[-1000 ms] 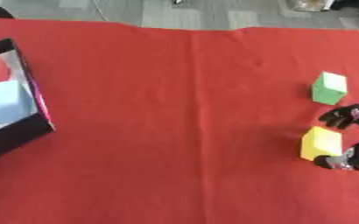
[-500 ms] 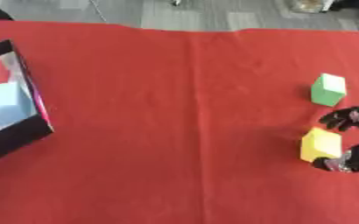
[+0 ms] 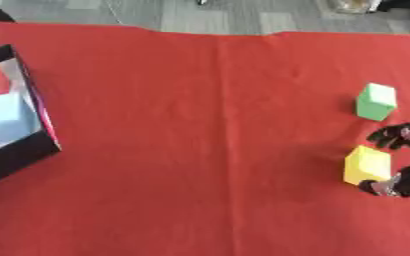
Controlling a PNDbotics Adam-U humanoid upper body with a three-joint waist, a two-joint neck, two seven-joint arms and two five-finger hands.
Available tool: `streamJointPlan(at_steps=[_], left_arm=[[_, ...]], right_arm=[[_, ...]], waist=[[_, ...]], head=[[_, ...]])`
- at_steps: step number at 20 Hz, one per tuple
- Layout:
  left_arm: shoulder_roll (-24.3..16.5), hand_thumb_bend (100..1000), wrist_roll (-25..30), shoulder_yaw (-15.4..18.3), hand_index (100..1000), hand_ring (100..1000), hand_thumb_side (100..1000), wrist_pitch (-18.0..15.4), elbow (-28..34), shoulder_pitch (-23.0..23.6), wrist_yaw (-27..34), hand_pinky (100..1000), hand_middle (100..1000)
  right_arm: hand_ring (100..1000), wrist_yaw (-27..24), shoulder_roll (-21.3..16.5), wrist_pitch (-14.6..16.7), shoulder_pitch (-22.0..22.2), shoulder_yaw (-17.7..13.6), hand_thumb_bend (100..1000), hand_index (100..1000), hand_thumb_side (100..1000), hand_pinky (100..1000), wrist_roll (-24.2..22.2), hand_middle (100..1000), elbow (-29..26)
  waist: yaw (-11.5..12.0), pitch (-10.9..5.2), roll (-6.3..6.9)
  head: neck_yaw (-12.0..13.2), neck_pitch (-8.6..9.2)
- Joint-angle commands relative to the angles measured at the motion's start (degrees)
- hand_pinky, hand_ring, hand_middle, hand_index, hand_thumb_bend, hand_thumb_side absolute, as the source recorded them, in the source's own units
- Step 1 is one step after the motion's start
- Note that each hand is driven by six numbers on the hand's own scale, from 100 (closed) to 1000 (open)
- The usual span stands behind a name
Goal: Pick up the objects with one hand, pass them to the other hand, and then place them into the box on the other side of the table.
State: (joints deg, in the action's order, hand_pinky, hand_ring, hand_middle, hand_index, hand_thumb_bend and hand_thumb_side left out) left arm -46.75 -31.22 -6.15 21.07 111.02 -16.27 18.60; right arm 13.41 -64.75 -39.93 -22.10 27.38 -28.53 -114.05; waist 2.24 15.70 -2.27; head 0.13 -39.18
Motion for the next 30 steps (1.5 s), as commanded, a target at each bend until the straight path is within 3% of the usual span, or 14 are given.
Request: streamJointPlan(at_steps=[1,14,21,30], left_arm=[[-0.9,100,-0.1,0.8,771,735,890,0.1,0.8,-0.2,0.0,824,705],[-0.6,100,0.0,0.7,771,736,892,0.3,0.9,0.0,0.0,825,706],[-0.5,100,0.1,0.7,771,736,894,0.4,0.8,0.0,-0.1,826,707],[-0.5,100,0.2,0.6,771,736,891,0.5,1.0,-0.2,-0.1,826,707]], right_arm=[[880,0.7,-1.2,-0.9,0.3,-1.2,465,917,375,978,-0.8,835,0.0],[858,1.9,0.2,0.1,0.8,-1.0,433,884,296,961,-0.3,807,4.9],[848,1.5,1.2,0.0,0.0,-0.7,439,873,314,954,0.9,797,6.1],[802,0.6,2.0,-0.9,-0.4,-0.3,428,775,258,937,3.4,684,7.3]], waist=[[0.0,0.12,0.87],[0.1,0.31,1.23],[0.2,0.39,1.38],[0.4,0.58,1.46]], head=[[0.0,0.52],[-0.3,0.62],[-0.4,0.58],[-0.2,0.41]])
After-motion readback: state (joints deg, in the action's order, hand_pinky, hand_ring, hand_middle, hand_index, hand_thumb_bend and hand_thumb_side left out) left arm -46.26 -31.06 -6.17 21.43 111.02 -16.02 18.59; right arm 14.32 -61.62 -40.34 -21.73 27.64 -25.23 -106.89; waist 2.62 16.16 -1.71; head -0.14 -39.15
